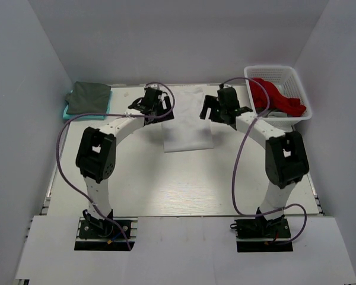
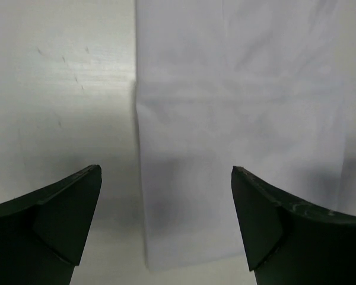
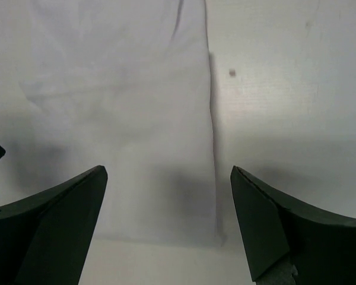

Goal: Fold and stack the t-shirts
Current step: Fold the folded rectangular tshirt in 1/3 of the way, then grab one side of the 2/3 rectangular tshirt with both arms

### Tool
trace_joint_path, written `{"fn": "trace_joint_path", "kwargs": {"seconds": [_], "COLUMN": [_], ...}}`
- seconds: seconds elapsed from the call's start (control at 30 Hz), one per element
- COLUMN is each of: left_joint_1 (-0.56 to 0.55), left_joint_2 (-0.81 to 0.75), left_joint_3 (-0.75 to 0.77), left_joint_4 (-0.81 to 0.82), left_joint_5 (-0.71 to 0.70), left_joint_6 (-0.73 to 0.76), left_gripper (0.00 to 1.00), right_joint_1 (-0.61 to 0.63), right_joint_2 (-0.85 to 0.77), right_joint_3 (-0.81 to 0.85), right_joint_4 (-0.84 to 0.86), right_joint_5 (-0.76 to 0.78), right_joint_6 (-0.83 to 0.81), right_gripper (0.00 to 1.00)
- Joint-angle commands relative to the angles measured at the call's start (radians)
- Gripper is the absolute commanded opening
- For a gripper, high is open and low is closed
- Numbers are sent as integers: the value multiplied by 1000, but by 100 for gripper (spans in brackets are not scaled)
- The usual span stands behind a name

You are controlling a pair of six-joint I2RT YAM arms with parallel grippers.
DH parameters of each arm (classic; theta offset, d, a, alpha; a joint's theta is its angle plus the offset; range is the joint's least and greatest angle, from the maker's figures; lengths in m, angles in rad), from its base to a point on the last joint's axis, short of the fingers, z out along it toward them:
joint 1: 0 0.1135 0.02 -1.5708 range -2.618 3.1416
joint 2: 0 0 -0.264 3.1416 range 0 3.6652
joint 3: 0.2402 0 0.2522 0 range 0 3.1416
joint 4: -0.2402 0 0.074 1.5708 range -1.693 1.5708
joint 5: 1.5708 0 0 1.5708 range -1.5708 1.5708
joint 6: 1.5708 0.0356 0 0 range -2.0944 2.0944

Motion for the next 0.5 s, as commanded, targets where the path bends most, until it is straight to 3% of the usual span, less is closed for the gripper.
{"fn": "trace_joint_path", "kwargs": {"seconds": [0.0, 0.13, 0.27, 0.33, 0.47], "left_joint_1": [-24, -55, -64, -73, -73], "left_joint_2": [-133, -190, -181, -181, -161], "left_joint_3": [-159, -389, -428, -451, -463], "left_joint_4": [-3, 121, 101, 92, 104], "left_joint_5": [140, 276, 271, 258, 249], "left_joint_6": [10, -34, -71, -71, -80], "left_gripper": [100, 100, 100, 94, 70], "right_joint_1": [4, 4, 1, 0, 0], "right_joint_2": [-107, -153, -158, -140, -100], "right_joint_3": [-143, -254, -344, -350, -350], "right_joint_4": [24, 17, 34, 34, 34], "right_joint_5": [-33, -76, -116, -113, -170], "right_joint_6": [36, 58, 90, 93, 84], "right_gripper": [90, 90, 90, 90, 79]}}
